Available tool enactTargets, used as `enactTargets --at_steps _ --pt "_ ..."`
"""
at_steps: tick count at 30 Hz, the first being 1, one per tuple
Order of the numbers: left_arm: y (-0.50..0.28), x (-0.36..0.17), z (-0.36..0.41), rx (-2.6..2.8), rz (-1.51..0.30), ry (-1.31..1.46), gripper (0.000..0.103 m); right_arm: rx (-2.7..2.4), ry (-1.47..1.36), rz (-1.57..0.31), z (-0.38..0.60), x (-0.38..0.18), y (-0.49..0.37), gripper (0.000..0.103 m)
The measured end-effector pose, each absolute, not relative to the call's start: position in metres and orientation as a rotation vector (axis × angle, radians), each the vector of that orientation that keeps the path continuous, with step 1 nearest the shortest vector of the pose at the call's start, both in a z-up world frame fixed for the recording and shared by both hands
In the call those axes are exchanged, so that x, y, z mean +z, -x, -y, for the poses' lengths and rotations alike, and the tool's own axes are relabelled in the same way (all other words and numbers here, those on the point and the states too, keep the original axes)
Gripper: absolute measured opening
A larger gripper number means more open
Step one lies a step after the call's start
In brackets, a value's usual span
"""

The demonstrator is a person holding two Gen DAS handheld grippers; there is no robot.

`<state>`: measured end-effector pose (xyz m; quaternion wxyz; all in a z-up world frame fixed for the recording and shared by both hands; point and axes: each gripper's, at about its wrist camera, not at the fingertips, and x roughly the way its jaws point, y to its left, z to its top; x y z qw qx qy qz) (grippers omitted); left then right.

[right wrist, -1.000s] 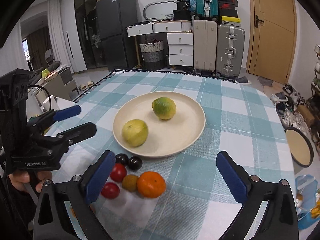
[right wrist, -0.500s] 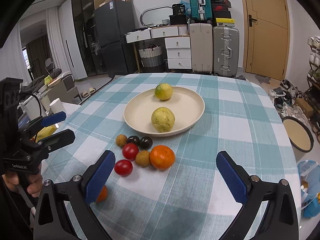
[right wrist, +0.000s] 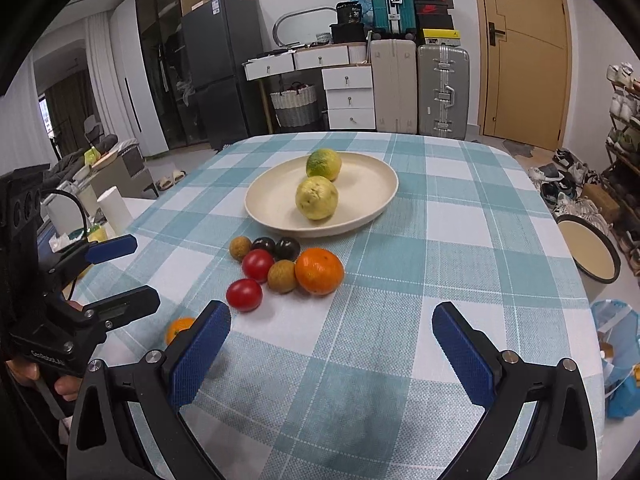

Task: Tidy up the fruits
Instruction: 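Withdraw both tools and move the left tool toward a tangerine, then grasp a tangerine with the left tool and lift it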

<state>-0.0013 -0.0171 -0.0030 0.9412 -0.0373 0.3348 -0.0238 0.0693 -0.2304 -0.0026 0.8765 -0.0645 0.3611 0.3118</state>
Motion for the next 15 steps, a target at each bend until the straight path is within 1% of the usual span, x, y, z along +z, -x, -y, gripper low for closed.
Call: enactTargets --at_steps 15 --pt "-0.003 -0.021 0.030 -0.125 -0.763 0.025 0.103 0.647 0.139 -0.794 0.230 -0.011 -0.069 0.103"
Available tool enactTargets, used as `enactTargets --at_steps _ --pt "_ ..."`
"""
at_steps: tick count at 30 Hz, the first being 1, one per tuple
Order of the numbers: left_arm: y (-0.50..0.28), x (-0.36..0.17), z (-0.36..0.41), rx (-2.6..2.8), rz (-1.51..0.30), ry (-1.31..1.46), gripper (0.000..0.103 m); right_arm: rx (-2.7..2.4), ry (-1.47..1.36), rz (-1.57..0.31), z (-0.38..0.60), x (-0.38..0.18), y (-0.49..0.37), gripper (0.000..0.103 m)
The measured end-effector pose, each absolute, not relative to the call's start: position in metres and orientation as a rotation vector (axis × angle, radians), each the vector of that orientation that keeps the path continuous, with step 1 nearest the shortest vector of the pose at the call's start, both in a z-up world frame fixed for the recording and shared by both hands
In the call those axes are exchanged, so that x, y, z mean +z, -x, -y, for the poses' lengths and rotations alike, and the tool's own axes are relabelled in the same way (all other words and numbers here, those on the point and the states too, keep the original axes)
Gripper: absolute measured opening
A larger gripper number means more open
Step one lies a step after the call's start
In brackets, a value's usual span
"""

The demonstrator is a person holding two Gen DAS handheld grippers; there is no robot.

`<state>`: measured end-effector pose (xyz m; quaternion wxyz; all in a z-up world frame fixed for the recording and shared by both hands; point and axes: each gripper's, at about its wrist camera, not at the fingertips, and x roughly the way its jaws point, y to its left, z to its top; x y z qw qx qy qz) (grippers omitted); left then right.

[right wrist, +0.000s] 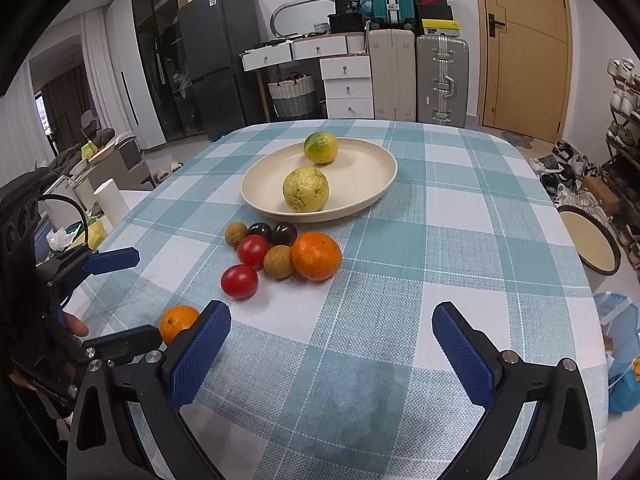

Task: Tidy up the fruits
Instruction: 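Grasp a tangerine with the left tool and lift it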

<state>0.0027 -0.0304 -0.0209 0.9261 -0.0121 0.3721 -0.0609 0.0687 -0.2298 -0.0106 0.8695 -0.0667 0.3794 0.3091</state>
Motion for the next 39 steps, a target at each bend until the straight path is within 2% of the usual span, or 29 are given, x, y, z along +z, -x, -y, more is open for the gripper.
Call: enactTargets --at_steps 12,20,24,26,31,39 --pt "-0.010 -0.038 0.035 -0.170 -0.838 0.018 0.100 0.662 0.166 -0.823 0.219 -0.022 -0.066 0.103" --pt "-0.013 -0.048 0.041 -0.218 -0.876 0.004 0.073 0.662 0.159 -0.840 0.219 -0.026 -0.067 0.103" --pt "-0.013 -0.051 0.044 -0.256 -0.894 0.002 0.063 0.661 0.169 -0.847 0.217 -0.029 -0.068 0.103" --pt "-0.013 -0.053 0.045 -0.268 -0.903 0.002 0.053 0.660 0.166 -0.852 0.217 -0.030 -0.068 0.103" --pt "-0.012 -0.052 0.045 -0.278 -0.900 0.014 0.037 0.661 0.167 -0.851 0.218 -0.030 -0.068 0.103" --pt "-0.011 -0.046 0.038 -0.261 -0.861 0.039 0.036 0.655 0.166 -0.856 0.220 -0.033 -0.069 0.103"
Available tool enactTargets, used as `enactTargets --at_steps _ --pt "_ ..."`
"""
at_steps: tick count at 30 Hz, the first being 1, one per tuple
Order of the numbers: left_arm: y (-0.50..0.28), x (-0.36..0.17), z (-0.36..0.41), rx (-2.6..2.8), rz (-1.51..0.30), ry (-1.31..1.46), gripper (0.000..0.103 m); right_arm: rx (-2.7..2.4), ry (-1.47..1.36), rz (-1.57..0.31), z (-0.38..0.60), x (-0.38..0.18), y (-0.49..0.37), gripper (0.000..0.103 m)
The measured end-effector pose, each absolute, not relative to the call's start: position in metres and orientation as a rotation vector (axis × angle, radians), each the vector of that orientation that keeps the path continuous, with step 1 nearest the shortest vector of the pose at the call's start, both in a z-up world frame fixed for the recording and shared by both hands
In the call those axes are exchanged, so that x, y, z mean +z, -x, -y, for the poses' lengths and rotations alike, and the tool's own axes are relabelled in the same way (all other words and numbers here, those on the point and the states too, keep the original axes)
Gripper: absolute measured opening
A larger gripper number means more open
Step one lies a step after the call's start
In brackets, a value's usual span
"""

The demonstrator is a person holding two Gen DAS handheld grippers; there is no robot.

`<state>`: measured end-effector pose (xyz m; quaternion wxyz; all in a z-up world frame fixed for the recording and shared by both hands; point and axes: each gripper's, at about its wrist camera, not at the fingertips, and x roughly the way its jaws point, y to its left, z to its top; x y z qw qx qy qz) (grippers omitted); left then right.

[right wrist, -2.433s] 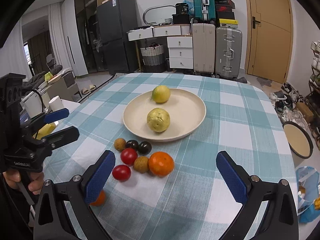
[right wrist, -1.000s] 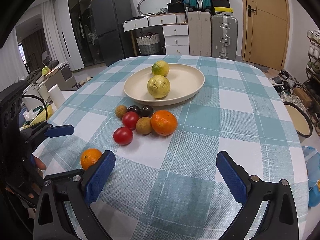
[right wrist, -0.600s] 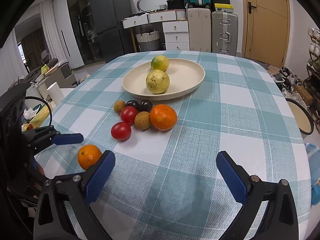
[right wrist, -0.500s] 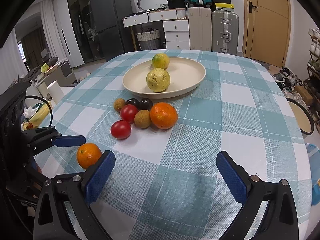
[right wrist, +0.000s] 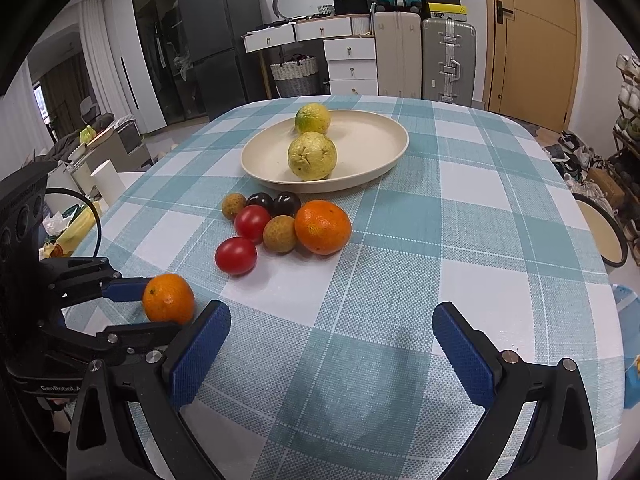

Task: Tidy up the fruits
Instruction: 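Grasp a tangerine with the left tool and lift it, then grasp the second tangerine with the right tool while the left tool holds its tangerine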

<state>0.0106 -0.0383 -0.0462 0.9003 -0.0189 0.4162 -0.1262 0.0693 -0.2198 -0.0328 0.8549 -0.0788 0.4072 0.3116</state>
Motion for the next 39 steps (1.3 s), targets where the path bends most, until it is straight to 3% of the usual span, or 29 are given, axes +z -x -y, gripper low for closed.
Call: enactTargets --at_steps 15,19,24,34,39 --pt "-0.034 -0.030 0.010 -0.173 -0.775 0.123 0.036 0.710 0.022 -0.912 0.226 -0.035 -0.099 0.102" --pt "-0.044 -0.025 0.005 -0.154 -0.757 0.121 0.036 0.720 0.028 -0.934 0.219 -0.037 -0.106 0.087" --pt "-0.056 -0.020 -0.002 -0.136 -0.733 0.138 0.036 0.737 0.004 -0.951 0.211 -0.041 -0.114 0.084" --pt "-0.080 -0.024 -0.017 -0.106 -0.719 0.145 0.036 0.738 -0.036 -0.963 0.204 -0.042 -0.132 0.063" --pt "-0.082 -0.029 -0.019 -0.101 -0.725 0.151 0.036 0.743 -0.076 -0.981 0.202 -0.045 -0.139 0.059"
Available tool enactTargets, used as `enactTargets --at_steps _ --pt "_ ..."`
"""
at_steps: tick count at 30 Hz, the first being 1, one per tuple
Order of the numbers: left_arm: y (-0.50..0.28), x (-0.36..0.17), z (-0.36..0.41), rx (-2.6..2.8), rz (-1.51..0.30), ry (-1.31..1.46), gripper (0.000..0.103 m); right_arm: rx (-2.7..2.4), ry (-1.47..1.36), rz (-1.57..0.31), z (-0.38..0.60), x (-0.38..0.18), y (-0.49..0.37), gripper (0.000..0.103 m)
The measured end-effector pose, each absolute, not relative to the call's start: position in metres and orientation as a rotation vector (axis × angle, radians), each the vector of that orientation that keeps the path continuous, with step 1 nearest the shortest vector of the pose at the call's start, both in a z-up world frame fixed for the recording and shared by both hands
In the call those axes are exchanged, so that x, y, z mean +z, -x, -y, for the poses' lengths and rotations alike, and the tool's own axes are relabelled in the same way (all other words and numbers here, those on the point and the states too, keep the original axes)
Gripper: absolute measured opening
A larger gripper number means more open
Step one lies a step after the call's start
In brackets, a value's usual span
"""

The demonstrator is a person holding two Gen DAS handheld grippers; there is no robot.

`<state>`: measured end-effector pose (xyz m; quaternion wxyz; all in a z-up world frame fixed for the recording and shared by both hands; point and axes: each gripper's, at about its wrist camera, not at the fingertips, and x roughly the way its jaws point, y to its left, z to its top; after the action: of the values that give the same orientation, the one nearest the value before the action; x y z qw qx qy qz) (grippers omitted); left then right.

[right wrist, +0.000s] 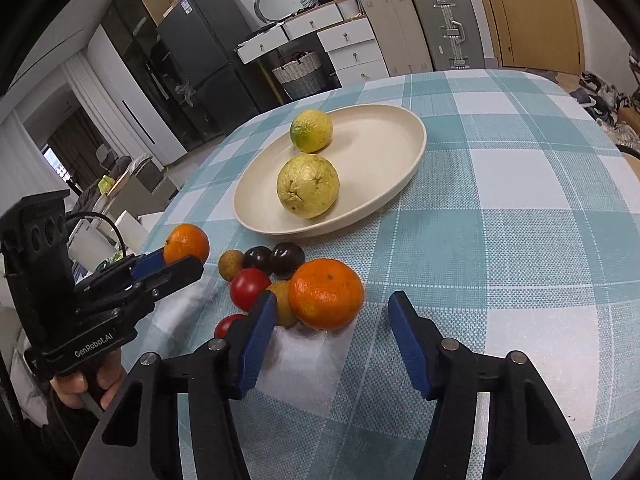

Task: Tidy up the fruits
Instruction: 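Grasp the second tangerine with the right tool while the left tool holds its tangerine, then carry both tangerines over the plate and open both tools to release them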

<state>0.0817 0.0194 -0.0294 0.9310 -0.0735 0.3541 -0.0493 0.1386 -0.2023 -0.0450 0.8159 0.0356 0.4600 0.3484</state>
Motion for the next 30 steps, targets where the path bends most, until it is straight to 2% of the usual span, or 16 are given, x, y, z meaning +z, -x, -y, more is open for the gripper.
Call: enactTargets --at_steps 4,7,8,30 --pt "-0.083 -0.031 -0.017 -0.105 -0.727 0.143 0.036 0.747 -0.096 -0.991 0.200 -0.047 -0.144 0.053" --pt "-0.083 -0.031 -0.017 -0.106 -0.722 0.141 0.036 0.761 -0.114 -1.003 0.198 -0.048 -0.146 0.043" --pt "-0.083 -0.031 -0.017 -0.106 -0.723 0.139 0.036 0.760 -0.117 -1.001 0.197 -0.048 -0.146 0.042" --pt "-0.103 -0.015 -0.020 -0.086 -0.681 0.135 0.036 0.697 -0.134 -0.849 0.205 -0.019 -0.146 0.039"
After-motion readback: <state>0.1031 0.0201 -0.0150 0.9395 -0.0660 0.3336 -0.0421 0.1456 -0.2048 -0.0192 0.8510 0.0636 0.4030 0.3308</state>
